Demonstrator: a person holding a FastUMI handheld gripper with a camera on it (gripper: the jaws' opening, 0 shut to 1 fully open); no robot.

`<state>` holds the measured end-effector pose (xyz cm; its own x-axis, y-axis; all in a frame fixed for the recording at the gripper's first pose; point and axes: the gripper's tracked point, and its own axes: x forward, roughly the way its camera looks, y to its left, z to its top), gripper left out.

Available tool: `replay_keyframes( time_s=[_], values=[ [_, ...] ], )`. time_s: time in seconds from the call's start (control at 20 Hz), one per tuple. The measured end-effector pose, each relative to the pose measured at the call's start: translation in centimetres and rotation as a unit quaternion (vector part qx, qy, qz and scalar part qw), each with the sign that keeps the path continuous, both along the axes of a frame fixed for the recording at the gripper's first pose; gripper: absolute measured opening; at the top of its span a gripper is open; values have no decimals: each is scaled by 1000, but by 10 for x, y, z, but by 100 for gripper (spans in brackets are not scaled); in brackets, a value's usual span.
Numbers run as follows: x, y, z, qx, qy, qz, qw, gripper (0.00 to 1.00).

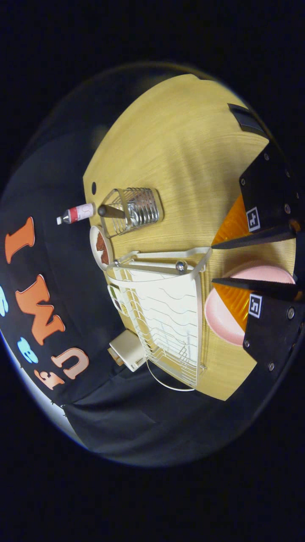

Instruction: Take the plate from the dish rack, then take the spoon from the basket and place it into the plate.

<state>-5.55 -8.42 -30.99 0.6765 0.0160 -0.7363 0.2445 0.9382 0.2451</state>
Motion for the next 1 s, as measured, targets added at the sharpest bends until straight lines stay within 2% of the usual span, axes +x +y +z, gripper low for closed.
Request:
replay_keyframes(
  time_s=[0.2,0.25,0.3,0.45,0.6,0.7,1.0],
  values=[
    [13,-20,50,-57,-68,-4,996,54],
    [18,-28,68,-72,-95,-11,993,56],
    [23,-34,89,-87,-129,-19,988,63],
    [31,-59,156,-156,-229,-50,959,75],
    [24,-69,202,-222,-289,-65,929,83],
    [16,-70,224,-239,-319,-83,913,87],
    [8,-64,240,-281,-349,-75,891,92]
  ],
)
